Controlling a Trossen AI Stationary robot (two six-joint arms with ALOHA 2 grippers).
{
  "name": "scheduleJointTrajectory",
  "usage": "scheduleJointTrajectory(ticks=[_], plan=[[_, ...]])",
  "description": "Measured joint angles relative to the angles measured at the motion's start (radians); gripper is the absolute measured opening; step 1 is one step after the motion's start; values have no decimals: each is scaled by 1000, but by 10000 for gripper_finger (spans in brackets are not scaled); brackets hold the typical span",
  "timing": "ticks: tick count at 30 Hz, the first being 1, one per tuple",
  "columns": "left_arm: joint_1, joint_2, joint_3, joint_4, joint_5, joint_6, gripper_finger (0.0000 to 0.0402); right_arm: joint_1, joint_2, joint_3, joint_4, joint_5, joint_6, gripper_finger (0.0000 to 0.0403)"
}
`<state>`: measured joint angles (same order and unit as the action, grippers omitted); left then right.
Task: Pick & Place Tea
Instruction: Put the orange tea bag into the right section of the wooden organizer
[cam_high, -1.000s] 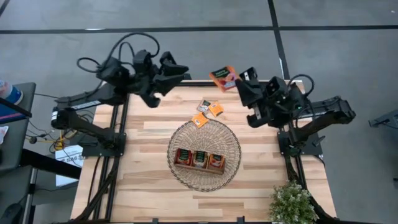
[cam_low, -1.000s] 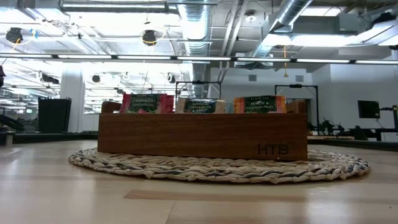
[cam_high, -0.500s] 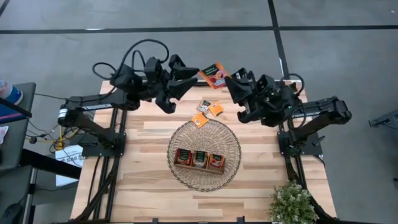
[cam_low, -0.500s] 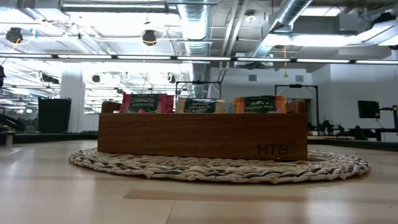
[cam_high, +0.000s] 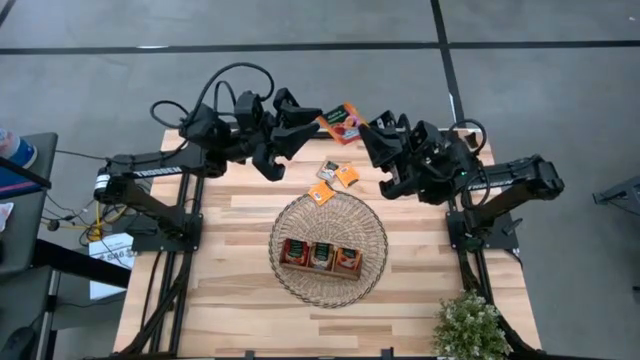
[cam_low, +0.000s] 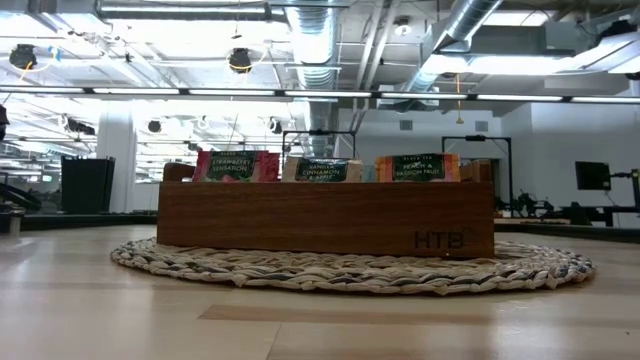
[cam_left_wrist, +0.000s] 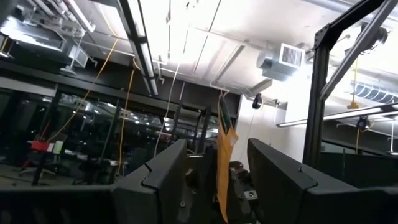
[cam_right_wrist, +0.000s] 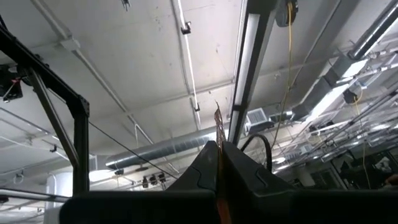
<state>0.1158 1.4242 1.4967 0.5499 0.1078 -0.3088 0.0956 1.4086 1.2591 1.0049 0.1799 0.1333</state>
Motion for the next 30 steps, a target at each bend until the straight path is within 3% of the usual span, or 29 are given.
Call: scheduleJointTrajectory(ticks=[14,19,26,30], plan=[[0,18,0,3,9,-22,152,0,15,0,-8,2,25,0],[0,17,0,6,9,-24,108,0,20,0,-8,3,33,0],[0,17,0,-1,12,-33,11,-7,20,0,-32,6,44,0],[0,17,0,-3,30,-28,2,-6,18,0,-59,5,44,13]])
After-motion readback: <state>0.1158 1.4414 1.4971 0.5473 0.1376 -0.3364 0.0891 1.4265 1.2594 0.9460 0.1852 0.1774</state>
